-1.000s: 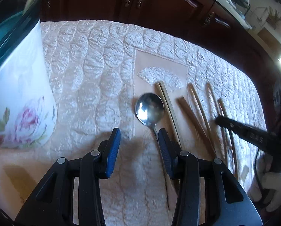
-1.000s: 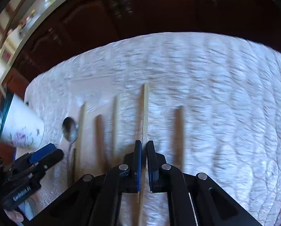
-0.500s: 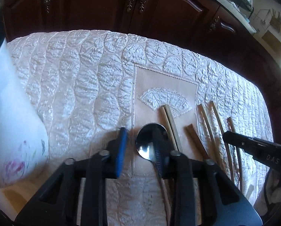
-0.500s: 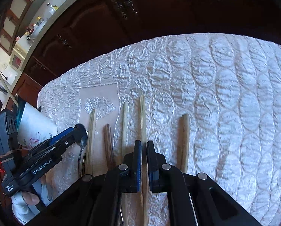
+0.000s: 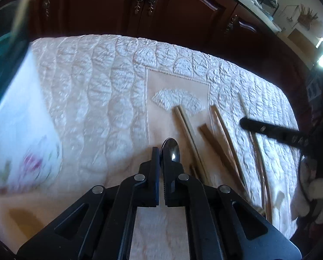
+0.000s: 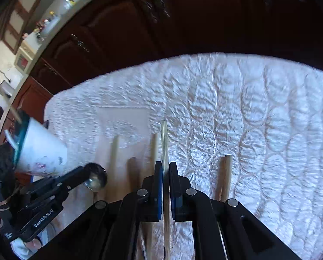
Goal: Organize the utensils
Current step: 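Grasp the metal spoon with the left tool while the right tool grasps another chopstick, then lift the metal spoon with the left tool while the right tool carries the chopstick to the holder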
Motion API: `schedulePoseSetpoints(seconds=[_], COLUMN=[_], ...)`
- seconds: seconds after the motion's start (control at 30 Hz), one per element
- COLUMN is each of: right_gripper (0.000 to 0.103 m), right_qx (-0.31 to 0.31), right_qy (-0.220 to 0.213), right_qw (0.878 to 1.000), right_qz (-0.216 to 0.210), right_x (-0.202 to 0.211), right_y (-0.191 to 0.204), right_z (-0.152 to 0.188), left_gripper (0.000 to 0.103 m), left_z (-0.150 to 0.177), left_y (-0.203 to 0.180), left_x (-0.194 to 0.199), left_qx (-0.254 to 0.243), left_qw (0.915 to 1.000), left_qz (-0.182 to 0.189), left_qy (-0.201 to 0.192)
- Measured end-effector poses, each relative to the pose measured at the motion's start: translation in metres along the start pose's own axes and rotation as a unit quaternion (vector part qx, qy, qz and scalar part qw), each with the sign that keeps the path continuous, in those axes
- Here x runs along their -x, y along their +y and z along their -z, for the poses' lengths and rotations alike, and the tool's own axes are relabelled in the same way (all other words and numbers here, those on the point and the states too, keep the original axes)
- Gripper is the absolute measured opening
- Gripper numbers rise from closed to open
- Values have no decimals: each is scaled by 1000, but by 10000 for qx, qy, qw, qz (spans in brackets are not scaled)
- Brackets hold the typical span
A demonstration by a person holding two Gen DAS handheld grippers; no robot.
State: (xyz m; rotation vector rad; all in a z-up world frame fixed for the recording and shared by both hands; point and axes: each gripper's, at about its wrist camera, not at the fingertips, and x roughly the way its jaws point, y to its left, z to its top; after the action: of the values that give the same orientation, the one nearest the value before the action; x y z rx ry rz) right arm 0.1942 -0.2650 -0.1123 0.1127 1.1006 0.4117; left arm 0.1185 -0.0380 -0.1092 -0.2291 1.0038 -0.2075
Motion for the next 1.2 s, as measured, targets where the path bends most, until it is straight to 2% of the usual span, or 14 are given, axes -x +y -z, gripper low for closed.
schedulePoseSetpoints(seconds=[0.13, 0.27, 0.5, 0.7, 0.93, 1.07, 1.2], right_gripper=[5, 5, 5, 5, 5, 5, 5], right_qx=[116, 209, 540, 591, 884, 1110, 1322], right_qy=[-233, -471, -1036, -1411, -1658, -1793, -1949], right_qw=[9996, 9985, 9929, 9866, 9765, 9690, 9618], right_qz=[-69, -183, -205, -567, -1060, -1289, -1396], right_x=[32, 64, 127, 155, 158, 156, 147], right_y=[9, 17, 44, 74, 135, 174, 212], right_z=[6, 13, 20, 15, 1, -10, -23], left_gripper=[1, 1, 1, 1, 1, 1, 1], left_z=[15, 27, 30, 24, 1, -23, -44], left_y=[8, 11, 19, 30, 57, 79, 102], left_x=[23, 58, 114, 163, 232, 263, 277], left_qx=[129, 44, -52, -68, -66, -37, -28], left_qw=[9999, 9995, 9976, 9937, 9814, 9694, 9565], left_qz=[107, 186, 213, 154, -184, -610, -1038], left_qy=[-24, -250, -664, -1105, -1912, -2376, -2726])
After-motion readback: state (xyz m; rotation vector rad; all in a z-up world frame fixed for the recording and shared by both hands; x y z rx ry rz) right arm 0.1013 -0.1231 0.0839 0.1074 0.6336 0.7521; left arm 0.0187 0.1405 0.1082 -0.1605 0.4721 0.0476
